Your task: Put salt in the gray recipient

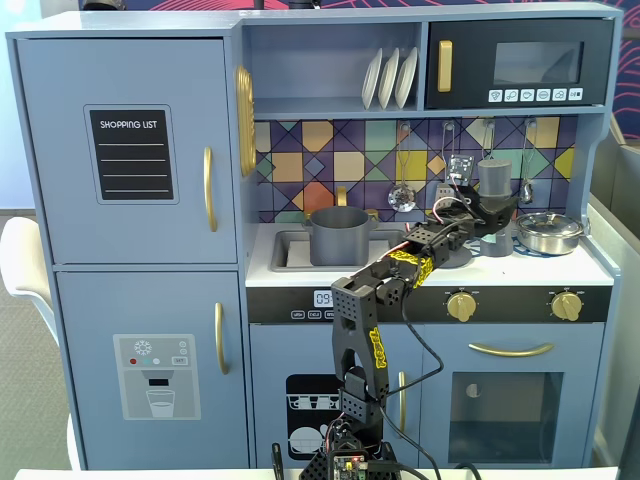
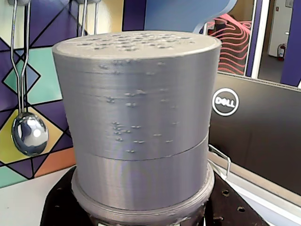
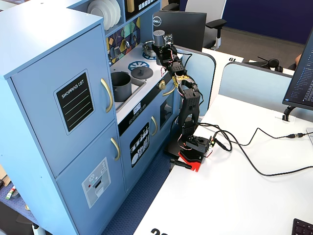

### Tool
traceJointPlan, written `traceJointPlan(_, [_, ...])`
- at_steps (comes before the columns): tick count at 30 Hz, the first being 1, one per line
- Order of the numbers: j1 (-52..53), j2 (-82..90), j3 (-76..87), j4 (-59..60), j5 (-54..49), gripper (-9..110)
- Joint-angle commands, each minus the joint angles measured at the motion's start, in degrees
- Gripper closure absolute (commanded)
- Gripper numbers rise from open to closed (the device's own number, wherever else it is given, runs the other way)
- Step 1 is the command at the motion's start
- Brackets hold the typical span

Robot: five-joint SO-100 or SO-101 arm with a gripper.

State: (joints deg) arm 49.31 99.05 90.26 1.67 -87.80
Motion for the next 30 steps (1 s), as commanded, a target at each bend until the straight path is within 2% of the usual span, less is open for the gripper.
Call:
traceJointPlan(1, [1.2, -0.7, -1.1, -4.0, 1.1, 101])
traceJointPlan(30, [2.8, -4.6, 2.7, -5.8, 3.2, 101])
